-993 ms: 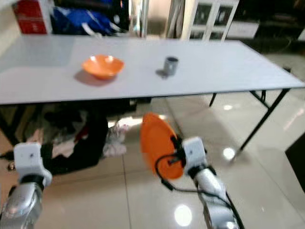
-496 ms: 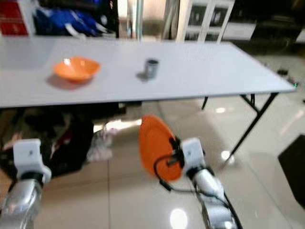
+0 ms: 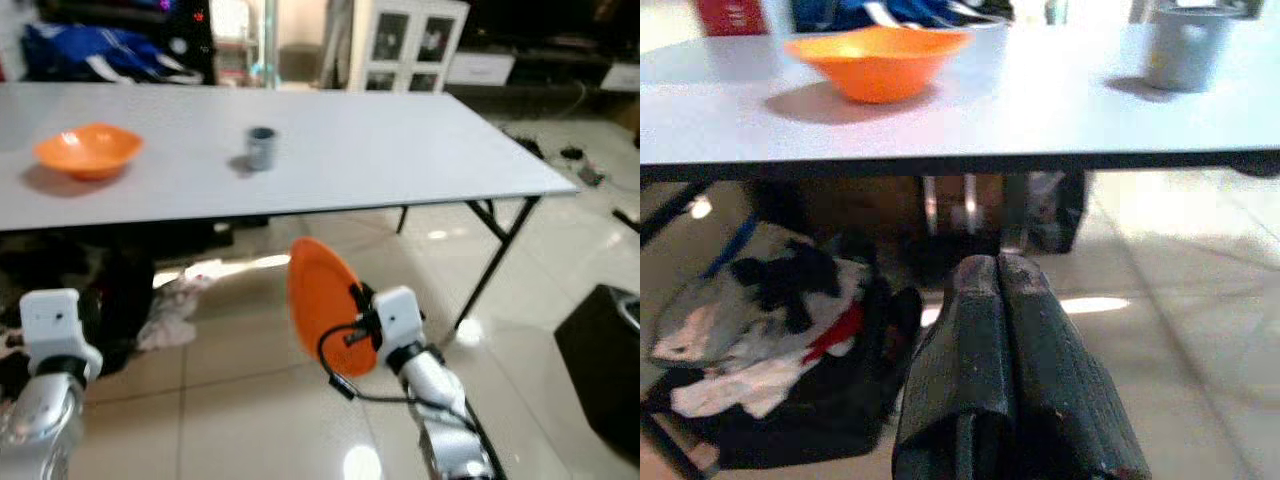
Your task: Setting the table
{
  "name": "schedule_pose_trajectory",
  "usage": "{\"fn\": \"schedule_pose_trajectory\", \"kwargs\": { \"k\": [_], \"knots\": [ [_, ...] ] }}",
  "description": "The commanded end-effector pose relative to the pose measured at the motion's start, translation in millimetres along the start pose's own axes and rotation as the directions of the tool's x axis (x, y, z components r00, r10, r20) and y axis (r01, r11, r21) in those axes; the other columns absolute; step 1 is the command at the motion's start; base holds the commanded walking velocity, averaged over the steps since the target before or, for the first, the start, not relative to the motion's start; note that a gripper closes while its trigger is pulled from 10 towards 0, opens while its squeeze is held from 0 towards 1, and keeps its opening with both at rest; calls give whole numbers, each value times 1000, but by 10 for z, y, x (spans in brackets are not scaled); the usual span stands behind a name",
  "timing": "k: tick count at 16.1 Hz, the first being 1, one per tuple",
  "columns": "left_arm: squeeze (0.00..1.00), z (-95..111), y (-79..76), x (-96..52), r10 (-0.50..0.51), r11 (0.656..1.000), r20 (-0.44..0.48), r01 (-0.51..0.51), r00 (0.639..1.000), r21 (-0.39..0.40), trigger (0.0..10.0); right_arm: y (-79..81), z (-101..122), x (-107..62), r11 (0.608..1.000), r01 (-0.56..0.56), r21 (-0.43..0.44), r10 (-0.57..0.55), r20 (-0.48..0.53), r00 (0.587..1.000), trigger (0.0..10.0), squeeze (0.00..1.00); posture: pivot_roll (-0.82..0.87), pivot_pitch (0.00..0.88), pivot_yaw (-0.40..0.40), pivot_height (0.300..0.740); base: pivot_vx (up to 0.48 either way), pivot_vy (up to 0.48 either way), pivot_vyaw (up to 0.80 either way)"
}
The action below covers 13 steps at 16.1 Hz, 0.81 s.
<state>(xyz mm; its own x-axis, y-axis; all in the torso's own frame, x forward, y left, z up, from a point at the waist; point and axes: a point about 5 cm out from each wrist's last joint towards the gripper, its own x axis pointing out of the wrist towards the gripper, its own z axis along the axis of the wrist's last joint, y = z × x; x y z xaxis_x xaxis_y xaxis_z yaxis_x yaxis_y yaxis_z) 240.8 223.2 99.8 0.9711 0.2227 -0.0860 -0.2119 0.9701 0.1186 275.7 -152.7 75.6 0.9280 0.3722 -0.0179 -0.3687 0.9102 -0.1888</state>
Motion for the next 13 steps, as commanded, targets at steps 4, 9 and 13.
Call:
{"fn": "schedule_pose_trajectory", "kwargs": {
  "k": [4, 9, 13],
  "knots": [
    [0, 74, -75, 5, -34, 999, 29, 34, 999, -2, 10000, -72, 90, 16, 1000, 26, -17, -25, 44, 999, 0, 0, 12, 0, -36, 736, 176, 0, 0],
    [0, 111, -99, 23, -46, 999, 41, 46, 998, -11, 10000, -76, 84, 36, 1000, 21, -20, -20, 42, 999, 0, 0, 14, 0, -35, 736, 458, 0, 0],
    [0, 124, -93, 30, -42, 999, 43, 43, 998, -9, 10000, -69, 82, 50, 1000, 18, -20, -17, 42, 999, 0, 0, 17, 0, -34, 736, 458, 0, 0]
  ]
}}
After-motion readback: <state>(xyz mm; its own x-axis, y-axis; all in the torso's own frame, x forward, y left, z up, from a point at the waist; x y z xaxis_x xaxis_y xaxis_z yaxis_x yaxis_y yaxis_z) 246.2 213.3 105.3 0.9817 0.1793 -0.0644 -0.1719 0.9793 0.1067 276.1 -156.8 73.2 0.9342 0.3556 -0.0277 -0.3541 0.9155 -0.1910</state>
